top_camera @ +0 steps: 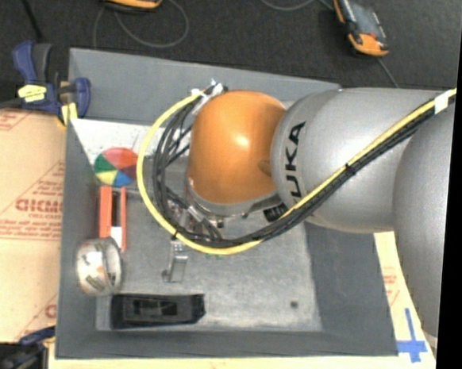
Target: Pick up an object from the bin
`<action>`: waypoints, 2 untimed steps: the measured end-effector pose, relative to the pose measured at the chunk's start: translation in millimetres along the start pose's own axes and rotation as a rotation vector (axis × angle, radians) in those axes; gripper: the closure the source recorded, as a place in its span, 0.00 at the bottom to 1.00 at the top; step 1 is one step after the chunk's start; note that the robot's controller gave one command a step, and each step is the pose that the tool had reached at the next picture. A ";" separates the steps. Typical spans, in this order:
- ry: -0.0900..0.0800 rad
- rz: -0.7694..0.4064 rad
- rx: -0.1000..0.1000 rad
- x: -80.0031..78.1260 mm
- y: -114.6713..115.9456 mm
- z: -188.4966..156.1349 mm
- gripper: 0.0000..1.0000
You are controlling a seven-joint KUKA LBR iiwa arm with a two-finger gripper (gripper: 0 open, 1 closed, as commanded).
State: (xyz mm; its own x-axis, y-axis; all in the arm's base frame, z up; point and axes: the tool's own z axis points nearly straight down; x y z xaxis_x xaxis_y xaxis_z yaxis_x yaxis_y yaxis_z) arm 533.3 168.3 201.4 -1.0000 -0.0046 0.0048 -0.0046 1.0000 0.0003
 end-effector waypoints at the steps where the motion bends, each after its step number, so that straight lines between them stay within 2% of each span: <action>1: -0.007 0.004 -0.001 -1.4 -1.1 -4.7 0.00; 2: -0.011 0.074 -0.002 37.1 -14.5 44.6 0.00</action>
Offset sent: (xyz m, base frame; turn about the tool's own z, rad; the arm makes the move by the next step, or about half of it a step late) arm -0.0595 -0.0212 -0.0724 0.1117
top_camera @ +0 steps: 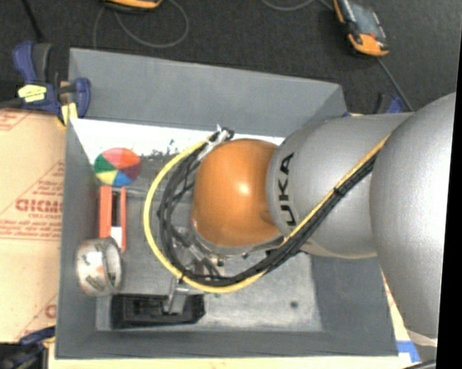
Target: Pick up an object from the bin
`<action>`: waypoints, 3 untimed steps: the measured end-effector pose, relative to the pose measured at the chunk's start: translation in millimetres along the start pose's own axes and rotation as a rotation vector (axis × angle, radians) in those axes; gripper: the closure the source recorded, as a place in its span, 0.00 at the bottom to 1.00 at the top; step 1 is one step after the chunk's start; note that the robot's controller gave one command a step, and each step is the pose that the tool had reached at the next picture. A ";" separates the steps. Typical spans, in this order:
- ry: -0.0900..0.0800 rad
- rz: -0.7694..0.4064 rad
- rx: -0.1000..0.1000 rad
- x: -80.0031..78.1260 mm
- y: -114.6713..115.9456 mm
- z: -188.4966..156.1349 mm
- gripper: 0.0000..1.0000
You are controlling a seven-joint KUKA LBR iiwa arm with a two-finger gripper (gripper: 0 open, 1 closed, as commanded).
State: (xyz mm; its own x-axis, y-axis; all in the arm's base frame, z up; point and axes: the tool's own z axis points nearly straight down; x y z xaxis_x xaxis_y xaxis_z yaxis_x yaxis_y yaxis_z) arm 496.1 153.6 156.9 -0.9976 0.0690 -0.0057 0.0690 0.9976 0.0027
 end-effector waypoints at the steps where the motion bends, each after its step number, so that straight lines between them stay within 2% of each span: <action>1: 0.009 -0.068 0.004 15.3 -3.5 27.9 0.00; 2: 0.004 -0.343 0.002 13.8 -6.8 51.7 0.00; 3: 0.003 -0.022 0.002 23.3 -2.6 86.5 1.00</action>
Offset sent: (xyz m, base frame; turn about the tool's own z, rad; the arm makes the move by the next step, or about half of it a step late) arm -0.0153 -0.0096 -0.0869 -0.1445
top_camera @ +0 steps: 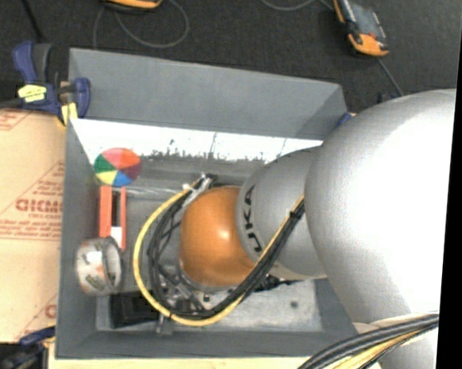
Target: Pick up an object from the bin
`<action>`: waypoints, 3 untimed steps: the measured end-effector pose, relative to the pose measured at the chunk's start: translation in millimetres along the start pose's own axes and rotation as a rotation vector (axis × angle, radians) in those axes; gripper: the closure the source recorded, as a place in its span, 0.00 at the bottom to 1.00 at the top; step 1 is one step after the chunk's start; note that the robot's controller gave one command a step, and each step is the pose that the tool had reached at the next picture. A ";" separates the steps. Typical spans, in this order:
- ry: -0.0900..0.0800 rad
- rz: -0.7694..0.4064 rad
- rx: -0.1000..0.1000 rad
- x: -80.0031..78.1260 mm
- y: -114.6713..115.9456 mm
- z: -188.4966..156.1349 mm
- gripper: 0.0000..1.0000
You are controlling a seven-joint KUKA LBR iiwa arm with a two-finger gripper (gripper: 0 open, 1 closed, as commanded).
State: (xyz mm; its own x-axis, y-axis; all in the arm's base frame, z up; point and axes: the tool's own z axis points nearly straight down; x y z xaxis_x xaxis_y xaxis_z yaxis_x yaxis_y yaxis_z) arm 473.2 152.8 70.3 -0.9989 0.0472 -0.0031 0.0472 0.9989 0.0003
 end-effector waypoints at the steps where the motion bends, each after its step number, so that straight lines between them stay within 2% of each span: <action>1: 0.000 0.002 0.000 0.0 0.0 0.0 1.00; 2: 0.020 0.000 0.007 -8.6 8.1 -56.5 1.00; 3: 0.003 -0.007 0.001 -10.5 15.7 -70.0 1.00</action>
Offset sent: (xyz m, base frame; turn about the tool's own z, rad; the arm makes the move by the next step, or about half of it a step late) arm 0.0232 0.0165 0.1066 0.0081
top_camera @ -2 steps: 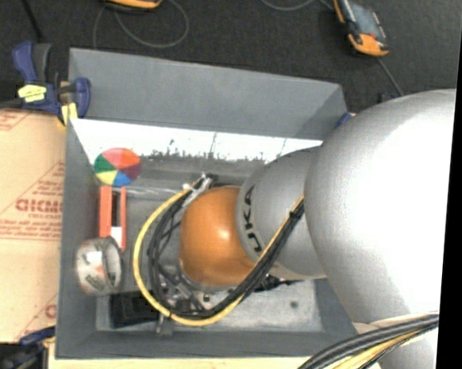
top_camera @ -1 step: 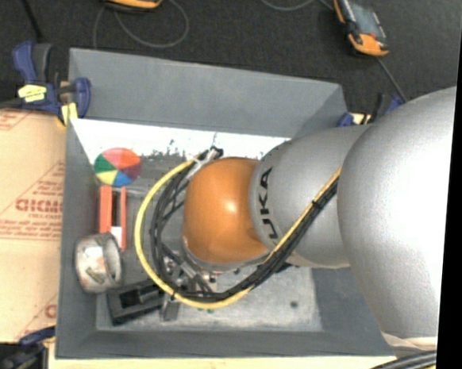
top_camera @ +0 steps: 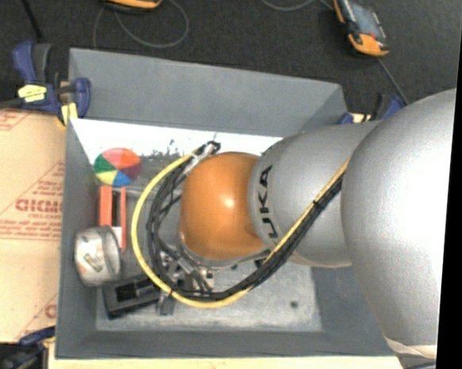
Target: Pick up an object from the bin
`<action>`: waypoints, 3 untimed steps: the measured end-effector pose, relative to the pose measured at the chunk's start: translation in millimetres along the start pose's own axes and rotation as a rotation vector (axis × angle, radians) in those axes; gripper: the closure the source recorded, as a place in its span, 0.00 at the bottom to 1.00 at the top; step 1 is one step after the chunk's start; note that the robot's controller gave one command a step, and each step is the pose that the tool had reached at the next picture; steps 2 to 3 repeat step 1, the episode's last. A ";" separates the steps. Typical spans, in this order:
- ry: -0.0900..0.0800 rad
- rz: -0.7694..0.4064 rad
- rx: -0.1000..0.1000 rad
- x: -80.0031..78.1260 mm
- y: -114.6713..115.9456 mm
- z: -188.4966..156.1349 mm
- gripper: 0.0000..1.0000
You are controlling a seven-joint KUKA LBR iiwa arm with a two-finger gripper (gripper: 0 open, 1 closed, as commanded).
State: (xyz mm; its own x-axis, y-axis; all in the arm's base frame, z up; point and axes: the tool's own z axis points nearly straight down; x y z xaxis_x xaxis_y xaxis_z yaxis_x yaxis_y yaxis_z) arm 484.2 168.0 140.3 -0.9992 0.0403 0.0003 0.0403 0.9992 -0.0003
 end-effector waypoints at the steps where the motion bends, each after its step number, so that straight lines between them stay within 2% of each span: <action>1: 0.005 -0.008 0.006 3.7 12.7 54.1 1.00; 3: 0.005 -0.008 0.006 3.7 12.7 54.1 1.00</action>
Offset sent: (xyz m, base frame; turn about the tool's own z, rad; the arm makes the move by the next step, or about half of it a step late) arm 0.0112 0.0581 -0.0703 0.0265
